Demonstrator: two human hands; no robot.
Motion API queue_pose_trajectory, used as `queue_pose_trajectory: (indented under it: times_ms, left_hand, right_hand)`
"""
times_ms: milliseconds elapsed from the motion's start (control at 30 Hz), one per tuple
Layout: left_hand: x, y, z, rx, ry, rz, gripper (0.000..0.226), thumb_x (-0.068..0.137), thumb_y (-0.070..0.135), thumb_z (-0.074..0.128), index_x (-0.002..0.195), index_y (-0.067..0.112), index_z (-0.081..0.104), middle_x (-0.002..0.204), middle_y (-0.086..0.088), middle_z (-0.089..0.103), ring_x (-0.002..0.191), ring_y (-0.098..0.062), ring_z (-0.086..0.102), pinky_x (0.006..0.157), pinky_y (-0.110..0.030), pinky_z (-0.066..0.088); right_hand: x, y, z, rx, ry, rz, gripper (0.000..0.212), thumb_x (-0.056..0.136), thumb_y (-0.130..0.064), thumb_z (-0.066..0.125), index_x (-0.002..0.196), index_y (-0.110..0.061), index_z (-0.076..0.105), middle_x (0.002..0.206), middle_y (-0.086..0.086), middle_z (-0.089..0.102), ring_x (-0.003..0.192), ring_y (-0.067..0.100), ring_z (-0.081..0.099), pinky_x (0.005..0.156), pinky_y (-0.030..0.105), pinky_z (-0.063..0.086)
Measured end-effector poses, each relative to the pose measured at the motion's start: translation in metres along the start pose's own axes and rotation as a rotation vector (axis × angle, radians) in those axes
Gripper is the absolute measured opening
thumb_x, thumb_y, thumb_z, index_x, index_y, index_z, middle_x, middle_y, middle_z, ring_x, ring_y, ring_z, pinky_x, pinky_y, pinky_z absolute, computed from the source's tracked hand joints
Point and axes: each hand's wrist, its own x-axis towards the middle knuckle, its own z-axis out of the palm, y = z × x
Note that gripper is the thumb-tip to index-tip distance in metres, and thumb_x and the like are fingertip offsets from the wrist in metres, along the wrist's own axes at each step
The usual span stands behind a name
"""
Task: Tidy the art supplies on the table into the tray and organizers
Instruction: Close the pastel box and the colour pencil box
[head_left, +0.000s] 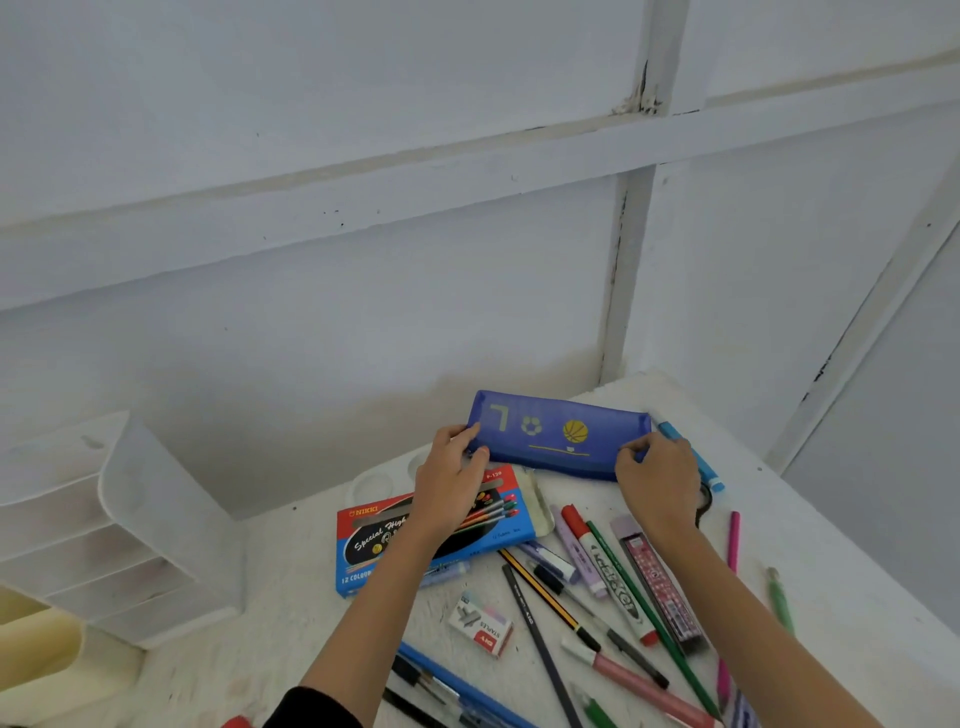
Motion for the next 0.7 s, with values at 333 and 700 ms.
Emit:
queue_pose_trajectory:
  times_ms: [333,700]
  left_hand:
    - [-0.028,0.004,-0.013,0.065,0.053,0.063,0.038,0.099,0.030,0.044,0.135,0.022,0.043,0.138,0.005,0.039,0.106,-0.002,0.045,0.068,-0.004,0.042]
    - [-0.070,-0.032,-0.062,0.590,-0.166,0.224,0.108,0.055,0.079,0.064,0.145,0.034,0.025,0.138,0.009,0.043,0.120,-0.008,0.039,0.103,-0.029,0.031]
  right_hand:
    - [-0.024,-0.016,-0.004,-0.085,0.014,-0.189,0.020,0.082,-0.008,0.058,0.100,-0.013,0.063,0.112,0.013,0.051,0.109,0.031,0.041,0.091,0.040,0.033]
    - [-0.060,-0.040,0.011,-0.262,-0.722,-0.866,0.084,0.078,-0.050,0.067,0.146,-0.032,0.020,0.151,-0.003,0.025,0.139,0.015,0.018,0.112,0.034,0.011]
